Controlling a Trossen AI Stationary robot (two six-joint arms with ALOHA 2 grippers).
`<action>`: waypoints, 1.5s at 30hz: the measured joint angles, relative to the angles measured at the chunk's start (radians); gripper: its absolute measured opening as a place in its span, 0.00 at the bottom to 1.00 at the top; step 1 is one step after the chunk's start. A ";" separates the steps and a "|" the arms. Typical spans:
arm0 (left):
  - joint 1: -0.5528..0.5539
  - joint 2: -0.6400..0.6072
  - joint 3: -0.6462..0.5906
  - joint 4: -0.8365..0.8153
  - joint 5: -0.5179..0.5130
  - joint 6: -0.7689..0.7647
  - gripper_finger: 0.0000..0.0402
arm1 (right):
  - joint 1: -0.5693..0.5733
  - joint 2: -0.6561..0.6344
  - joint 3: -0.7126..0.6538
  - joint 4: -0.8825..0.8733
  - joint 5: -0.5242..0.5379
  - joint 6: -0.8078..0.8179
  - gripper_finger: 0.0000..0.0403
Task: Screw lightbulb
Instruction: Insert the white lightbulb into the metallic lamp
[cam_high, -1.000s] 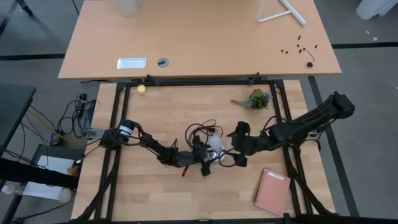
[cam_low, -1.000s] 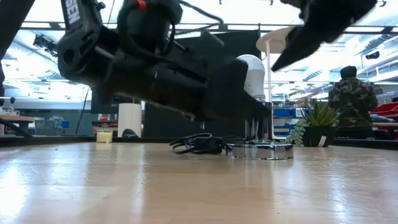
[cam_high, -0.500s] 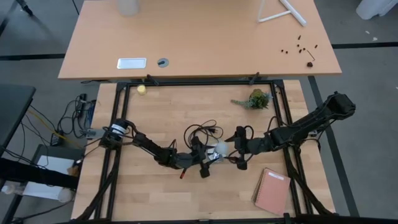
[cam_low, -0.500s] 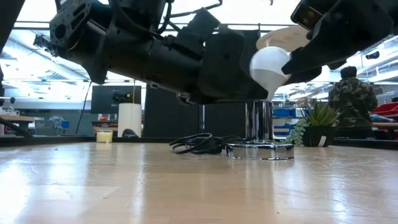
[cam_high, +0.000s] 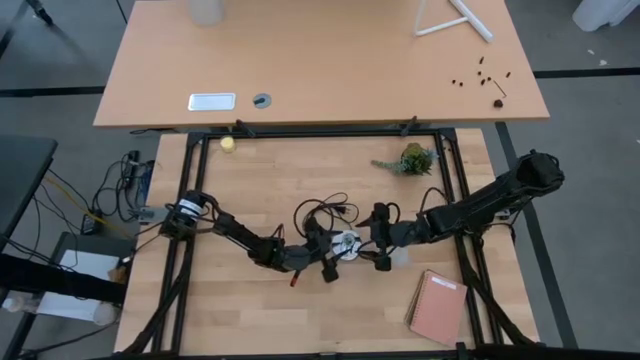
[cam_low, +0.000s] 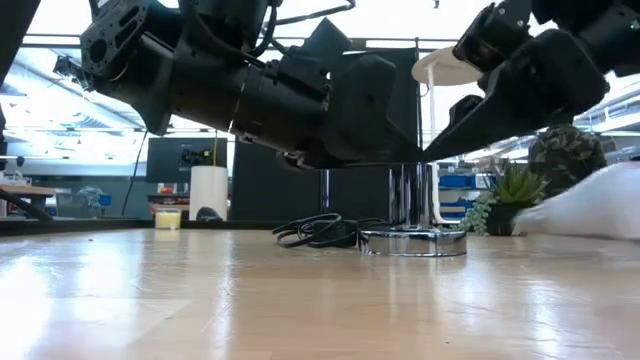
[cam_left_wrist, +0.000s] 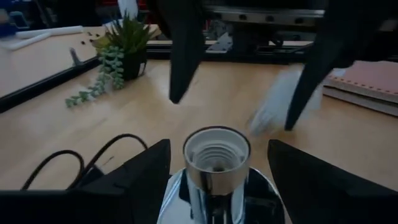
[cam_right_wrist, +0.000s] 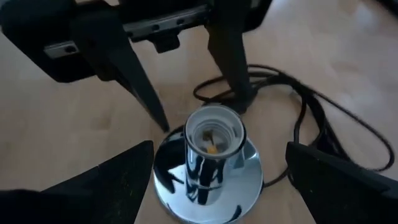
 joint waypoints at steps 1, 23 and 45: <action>-0.002 -0.001 0.000 -0.001 -0.010 0.000 0.68 | 0.004 0.001 0.000 0.000 0.005 0.016 0.93; -0.021 -0.048 0.436 -0.722 0.051 -0.001 0.62 | 0.250 -0.232 0.097 -0.723 0.126 0.419 0.93; -0.008 -0.047 0.456 -0.696 0.126 -0.023 0.62 | 0.736 -0.226 0.096 -1.195 0.132 1.259 0.93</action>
